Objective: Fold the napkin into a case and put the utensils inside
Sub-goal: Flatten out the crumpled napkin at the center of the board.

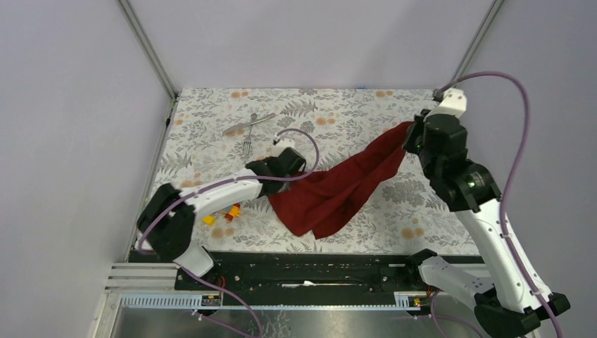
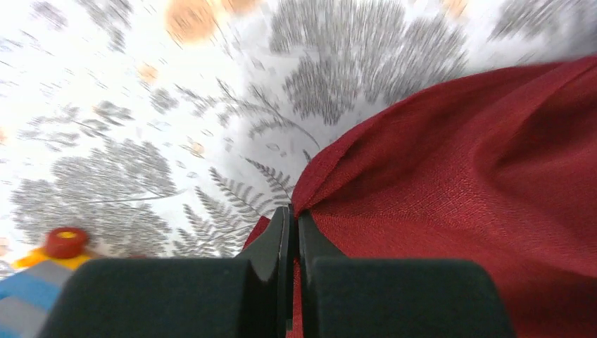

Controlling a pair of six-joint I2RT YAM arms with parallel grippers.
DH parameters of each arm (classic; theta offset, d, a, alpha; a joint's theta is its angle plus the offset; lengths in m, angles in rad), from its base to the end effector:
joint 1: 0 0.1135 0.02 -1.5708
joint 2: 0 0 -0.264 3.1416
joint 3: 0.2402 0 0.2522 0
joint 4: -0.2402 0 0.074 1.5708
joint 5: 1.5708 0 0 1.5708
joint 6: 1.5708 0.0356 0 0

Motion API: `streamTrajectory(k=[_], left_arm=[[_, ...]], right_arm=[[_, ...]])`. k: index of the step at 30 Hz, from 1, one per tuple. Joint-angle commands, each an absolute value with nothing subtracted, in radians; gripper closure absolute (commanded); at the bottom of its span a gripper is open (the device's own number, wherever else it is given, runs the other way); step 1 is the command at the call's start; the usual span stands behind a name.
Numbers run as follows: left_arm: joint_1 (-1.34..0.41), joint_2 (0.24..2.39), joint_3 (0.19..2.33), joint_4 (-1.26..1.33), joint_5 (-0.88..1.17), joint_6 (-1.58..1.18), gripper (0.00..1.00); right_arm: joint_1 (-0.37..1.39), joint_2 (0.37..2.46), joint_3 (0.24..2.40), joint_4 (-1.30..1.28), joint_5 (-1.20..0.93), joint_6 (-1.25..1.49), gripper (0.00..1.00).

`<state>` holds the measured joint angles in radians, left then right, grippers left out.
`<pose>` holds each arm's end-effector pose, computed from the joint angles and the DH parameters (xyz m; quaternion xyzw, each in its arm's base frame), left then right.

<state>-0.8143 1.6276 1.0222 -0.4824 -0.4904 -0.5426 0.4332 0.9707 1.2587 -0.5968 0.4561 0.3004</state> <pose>0.2315 -0.2209 0.1937 0.0701 0.9411 0.0379 0.3286 0.1788 0.0654 0.4263 0.0809 0.7936 0.0357 0.6019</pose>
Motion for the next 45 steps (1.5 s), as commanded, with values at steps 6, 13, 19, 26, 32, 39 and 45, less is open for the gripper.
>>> streamTrajectory(k=[6,13,19,26,32,39,45], left_arm=[[-0.793,1.252,1.195,-0.585,-0.537,-0.465,1.00],[-0.789,1.239,1.104,-0.553,-0.461,-0.585,1.00],[-0.758,1.401,1.068,-0.489,-0.388,-0.633,1.00],[-0.678,1.426,0.981,-0.396,-0.308,-0.600,1.00],[-0.673,1.416,0.936,-0.347,-0.217,-0.605,1.00],[-0.673,1.376,0.890,-0.321,-0.196,-0.610,1.00],[-0.673,1.361,0.862,-0.306,-0.158,-0.616,1.00]], right_arm=[[0.407,1.171,1.612,-0.412,0.614,0.051,1.00],[0.151,1.725,2.152,-0.645,0.173,0.020,0.62],[0.124,2.077,2.329,-1.150,0.131,0.243,0.11],[0.204,1.558,1.299,-0.638,-0.069,0.403,0.05],[0.215,1.426,1.013,-0.709,0.047,0.470,0.10],[0.206,1.355,0.818,-0.675,0.092,0.570,0.26],[0.204,1.416,0.740,-0.592,0.109,0.648,0.34]])
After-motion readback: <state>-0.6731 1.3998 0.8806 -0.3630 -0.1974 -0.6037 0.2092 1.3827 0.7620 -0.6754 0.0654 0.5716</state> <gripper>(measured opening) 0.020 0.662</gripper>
